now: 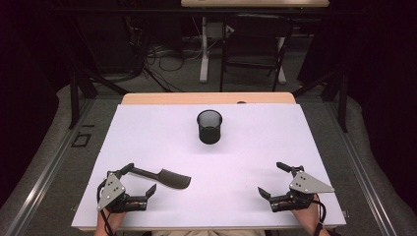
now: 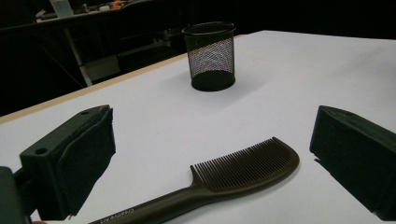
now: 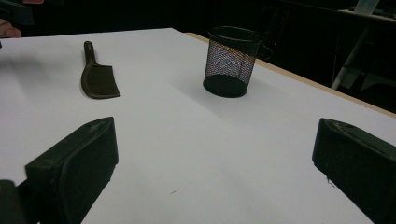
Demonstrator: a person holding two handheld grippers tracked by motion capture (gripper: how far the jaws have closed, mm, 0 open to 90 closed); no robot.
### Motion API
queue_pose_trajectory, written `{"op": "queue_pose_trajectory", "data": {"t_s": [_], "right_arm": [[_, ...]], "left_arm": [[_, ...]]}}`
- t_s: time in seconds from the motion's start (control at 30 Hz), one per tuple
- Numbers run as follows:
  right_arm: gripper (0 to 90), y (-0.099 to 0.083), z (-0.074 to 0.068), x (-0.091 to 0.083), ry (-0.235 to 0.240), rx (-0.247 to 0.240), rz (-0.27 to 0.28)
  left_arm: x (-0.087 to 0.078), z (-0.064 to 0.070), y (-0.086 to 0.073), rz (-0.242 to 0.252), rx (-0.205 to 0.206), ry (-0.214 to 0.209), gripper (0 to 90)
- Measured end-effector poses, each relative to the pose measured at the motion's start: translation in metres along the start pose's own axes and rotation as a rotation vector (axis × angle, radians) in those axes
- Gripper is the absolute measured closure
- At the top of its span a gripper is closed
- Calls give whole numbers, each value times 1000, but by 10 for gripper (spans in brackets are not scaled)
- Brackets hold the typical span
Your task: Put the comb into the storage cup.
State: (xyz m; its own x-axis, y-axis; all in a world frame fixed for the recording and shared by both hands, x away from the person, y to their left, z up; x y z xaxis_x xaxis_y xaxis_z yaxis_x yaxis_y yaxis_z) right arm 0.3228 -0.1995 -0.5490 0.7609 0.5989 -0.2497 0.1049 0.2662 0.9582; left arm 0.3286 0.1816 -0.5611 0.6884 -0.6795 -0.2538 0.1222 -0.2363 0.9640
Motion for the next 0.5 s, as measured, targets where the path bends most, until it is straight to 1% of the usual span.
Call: {"op": "queue_pose_trajectory", "data": {"t_s": [0.1,0.13,0.17,0.2,0.23,0.33,0.37,0.5], "right_arm": [[0,0,0,0,2,0,-2],[0,-1,0,0,2,7,-7],[0,-1,0,0,2,7,-7],[0,-1,1,1,1,-3,-6],[0,-2,1,1,2,-1,-8],[0,-2,2,2,1,2,-11],[0,-3,2,2,2,8,-14],[0,-3,2,2,6,8,-16]], "left_arm": [[0,-1,1,-3,-1,4,2],[0,-4,2,0,-1,16,3],[0,-4,2,0,-1,16,3],[0,-5,3,-4,2,20,4],[0,-8,4,-7,-1,34,4],[1,-10,4,-18,-1,43,7],[1,-13,3,-28,1,52,8],[3,-18,3,-40,-1,62,5]]}}
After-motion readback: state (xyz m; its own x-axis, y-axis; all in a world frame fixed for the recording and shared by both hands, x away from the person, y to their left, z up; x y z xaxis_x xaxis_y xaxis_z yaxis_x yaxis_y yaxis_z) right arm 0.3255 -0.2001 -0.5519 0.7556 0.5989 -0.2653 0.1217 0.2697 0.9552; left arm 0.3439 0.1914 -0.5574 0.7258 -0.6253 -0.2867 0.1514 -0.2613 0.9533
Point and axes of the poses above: each handheld gripper's, and its own axes: x roughly forward along the jaws, y roughly out of its top, z roughly to its right, the point moved 10 cm from there along x, roughly forward along the jaws, and after that the axes turned 6 degrees about -y, right-handed, at the moved point
